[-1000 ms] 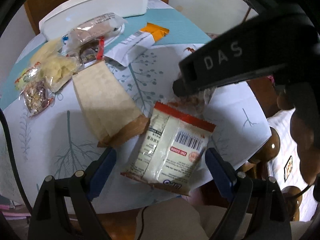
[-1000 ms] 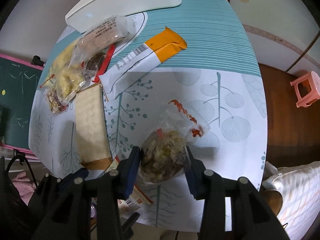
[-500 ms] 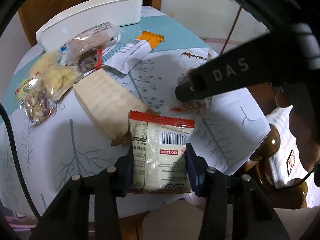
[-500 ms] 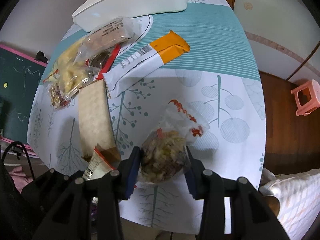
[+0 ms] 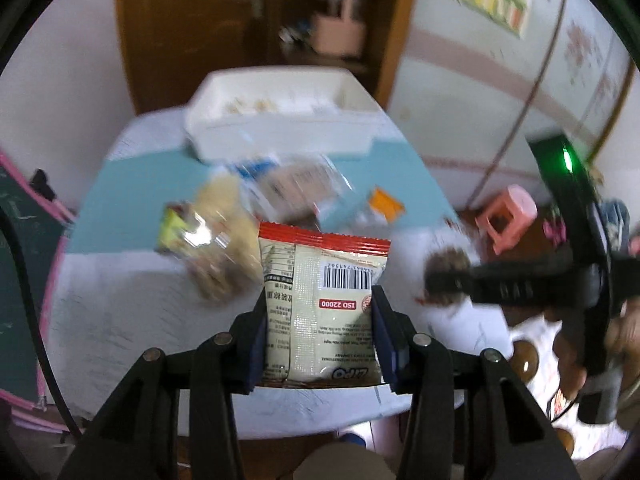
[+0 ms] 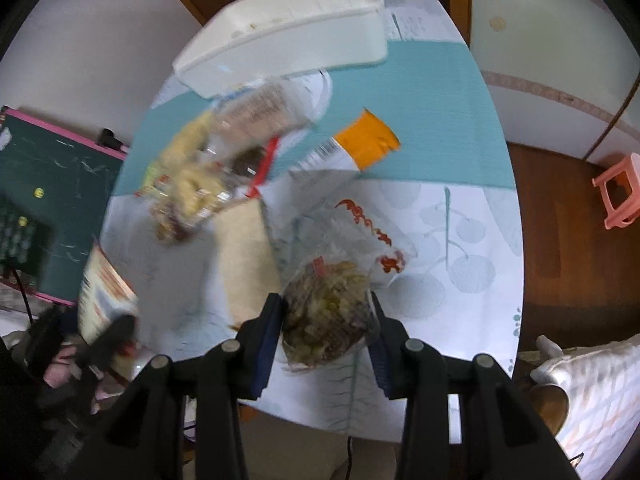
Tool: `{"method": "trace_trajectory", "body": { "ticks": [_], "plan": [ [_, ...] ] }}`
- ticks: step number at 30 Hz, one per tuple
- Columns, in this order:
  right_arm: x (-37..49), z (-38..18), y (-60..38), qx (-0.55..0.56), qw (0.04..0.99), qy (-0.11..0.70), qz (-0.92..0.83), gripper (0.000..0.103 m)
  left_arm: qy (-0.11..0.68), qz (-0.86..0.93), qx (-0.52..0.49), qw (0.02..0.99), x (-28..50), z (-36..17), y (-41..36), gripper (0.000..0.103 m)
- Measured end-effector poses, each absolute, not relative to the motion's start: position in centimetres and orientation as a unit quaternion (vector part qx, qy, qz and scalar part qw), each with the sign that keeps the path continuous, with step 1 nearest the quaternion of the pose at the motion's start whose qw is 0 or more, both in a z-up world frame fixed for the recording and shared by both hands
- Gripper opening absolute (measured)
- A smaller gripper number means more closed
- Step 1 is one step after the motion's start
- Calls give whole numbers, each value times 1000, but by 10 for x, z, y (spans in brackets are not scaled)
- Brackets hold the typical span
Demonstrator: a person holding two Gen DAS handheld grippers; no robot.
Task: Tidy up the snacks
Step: 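Carry both packs into the white tray and release them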
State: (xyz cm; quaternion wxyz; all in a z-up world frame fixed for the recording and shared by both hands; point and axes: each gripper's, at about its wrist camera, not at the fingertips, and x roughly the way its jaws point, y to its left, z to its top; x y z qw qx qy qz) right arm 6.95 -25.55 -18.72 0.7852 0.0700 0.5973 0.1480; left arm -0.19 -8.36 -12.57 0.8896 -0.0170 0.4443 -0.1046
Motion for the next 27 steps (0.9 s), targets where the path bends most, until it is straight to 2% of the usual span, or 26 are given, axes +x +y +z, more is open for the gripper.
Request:
{"method": "trace_trajectory", "body": {
  "ticks": [13, 20, 27],
  "plan": [
    [55, -94, -249, 122, 821, 518, 205, 40, 364, -37, -44, 930, 32, -8, -40, 44],
    [68, -50, -245, 132, 844, 477, 207, 40, 349, -40, -43, 935, 66, 20, -31, 44],
    [112, -23, -230, 132, 862, 454, 181, 41, 358, -66, -40, 930, 129, 26, -16, 44]
  ]
}}
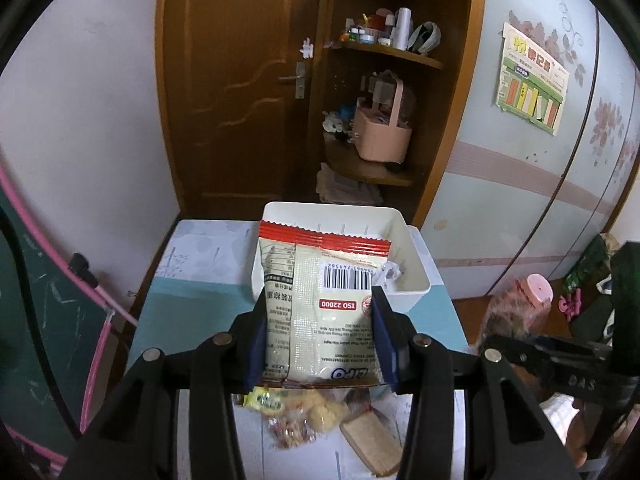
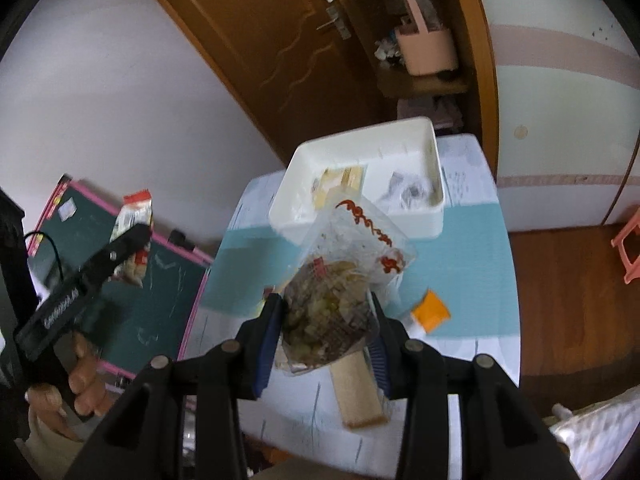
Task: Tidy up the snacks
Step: 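Carry both packs into the white tray and release them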
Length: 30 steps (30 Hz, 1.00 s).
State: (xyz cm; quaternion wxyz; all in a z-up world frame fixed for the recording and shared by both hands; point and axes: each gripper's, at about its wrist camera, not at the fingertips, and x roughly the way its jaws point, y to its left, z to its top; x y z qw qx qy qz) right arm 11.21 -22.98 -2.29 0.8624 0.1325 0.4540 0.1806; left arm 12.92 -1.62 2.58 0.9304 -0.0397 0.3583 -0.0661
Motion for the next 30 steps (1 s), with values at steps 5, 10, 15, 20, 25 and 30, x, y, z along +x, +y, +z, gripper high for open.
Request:
{"method": "trace_trajectory", "body": {
  "ticks": [5, 10, 15, 20, 25, 30],
  "plan": [
    [171, -22, -209, 134, 866, 461, 140, 41, 371, -92, -43, 923, 191, 20, -4, 44],
    [230, -31, -193, 137, 864, 472, 107, 41, 393, -115, -29, 912, 258, 0, 1, 44],
    [279, -48, -181, 140, 858, 489, 73, 41, 422, -129, -15, 898, 315, -32, -4, 44],
    [315, -72, -174, 136, 846, 514, 39, 42, 441, -133, 1, 887, 350, -57, -12, 45],
    [332, -85, -172, 141, 837, 527, 23, 43, 448, -127, 6, 885, 364, -70, -17, 63],
    [337, -87, -172, 144, 837, 528, 13, 48, 455, -121, 0, 882, 369, -75, -19, 86]
  ]
}}
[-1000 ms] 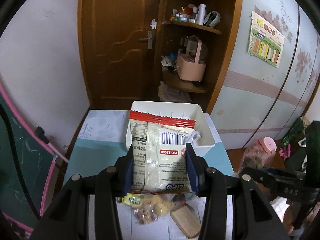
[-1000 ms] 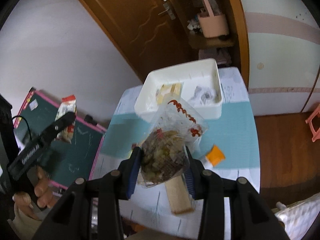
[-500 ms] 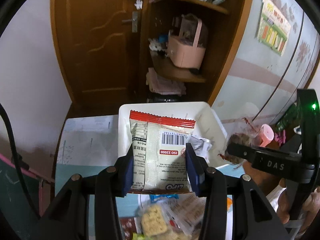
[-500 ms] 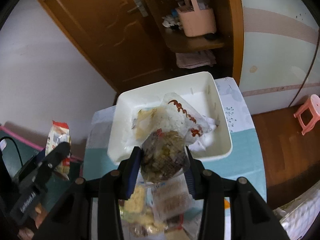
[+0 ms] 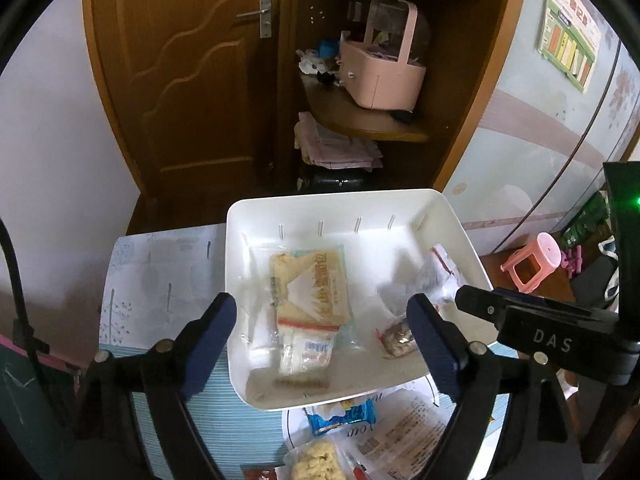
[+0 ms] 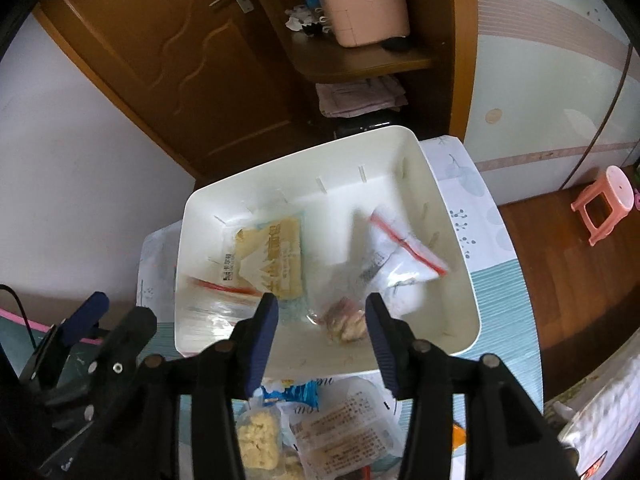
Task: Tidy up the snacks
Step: 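Carry both packs into the white tray and release them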
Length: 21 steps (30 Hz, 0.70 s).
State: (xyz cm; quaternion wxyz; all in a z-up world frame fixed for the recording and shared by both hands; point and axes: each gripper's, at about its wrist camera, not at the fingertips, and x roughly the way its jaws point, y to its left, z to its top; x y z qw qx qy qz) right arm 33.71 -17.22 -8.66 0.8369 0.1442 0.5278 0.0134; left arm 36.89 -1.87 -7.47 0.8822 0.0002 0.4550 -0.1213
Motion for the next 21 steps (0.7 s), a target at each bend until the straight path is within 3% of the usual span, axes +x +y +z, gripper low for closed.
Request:
{"method": "trace_trajectory", "body": {
  "ticks": [21],
  "plan": [
    [302, -54, -174, 129, 851, 505, 60, 49, 426, -94, 9, 900, 313, -30, -31, 86]
  ]
}}
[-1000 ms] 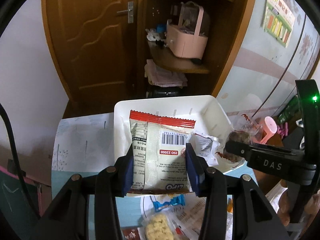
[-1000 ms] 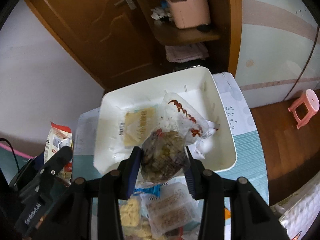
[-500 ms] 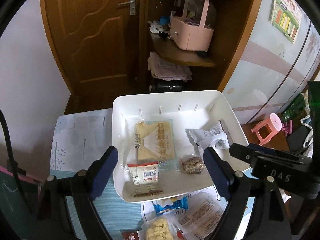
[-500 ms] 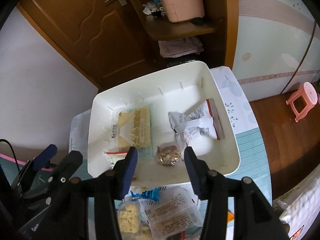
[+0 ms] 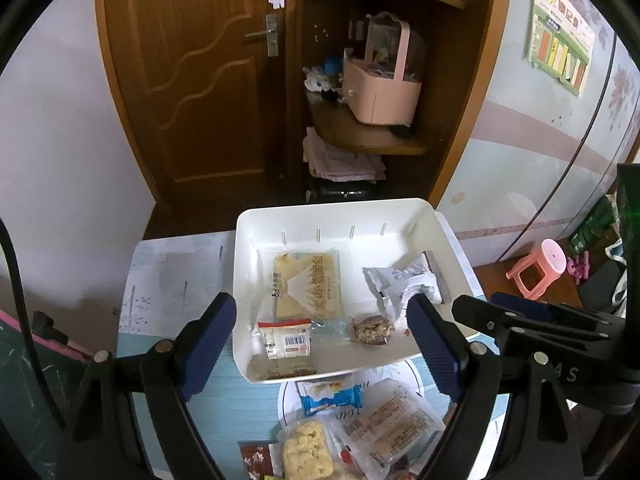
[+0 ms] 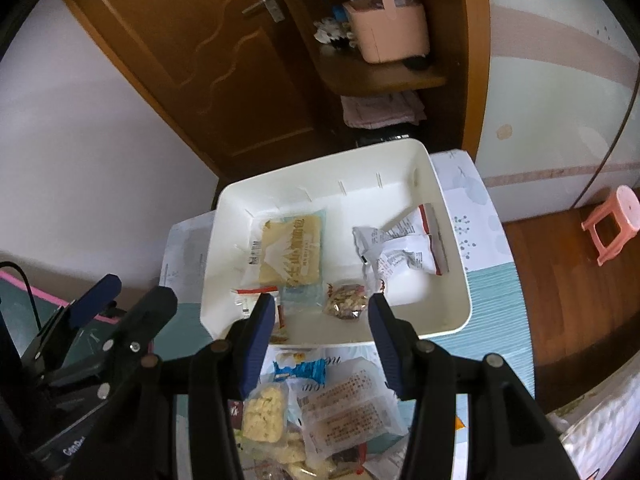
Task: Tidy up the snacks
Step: 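Carry both packs into the white tray and release them, then withdraw both grippers from the tray toward the remaining snacks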
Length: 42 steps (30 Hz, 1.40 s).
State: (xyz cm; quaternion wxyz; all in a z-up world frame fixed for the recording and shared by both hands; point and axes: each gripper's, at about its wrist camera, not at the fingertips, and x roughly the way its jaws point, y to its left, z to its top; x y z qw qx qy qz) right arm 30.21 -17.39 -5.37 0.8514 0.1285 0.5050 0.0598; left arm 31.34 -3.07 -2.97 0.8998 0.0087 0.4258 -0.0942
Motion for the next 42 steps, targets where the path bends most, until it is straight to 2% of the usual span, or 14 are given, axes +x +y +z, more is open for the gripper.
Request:
{"method": "trace_trajectory", "body": {
  "ticks": [11, 20, 30, 42],
  "plan": [
    [241, -14, -186, 112, 873, 467, 88, 49, 382, -71, 20, 921, 241, 14, -41, 87],
    [175, 8, -201, 98, 885, 443, 106, 49, 354, -50, 10, 934, 168, 31, -51, 91],
    [115, 5, -207, 65, 890, 434, 125, 49, 346, -43, 17, 937, 107, 21, -61, 92],
    [84, -18, -201, 35, 885, 441, 146, 49, 359, -49, 59, 930, 75, -4, -51, 92]
  ]
}}
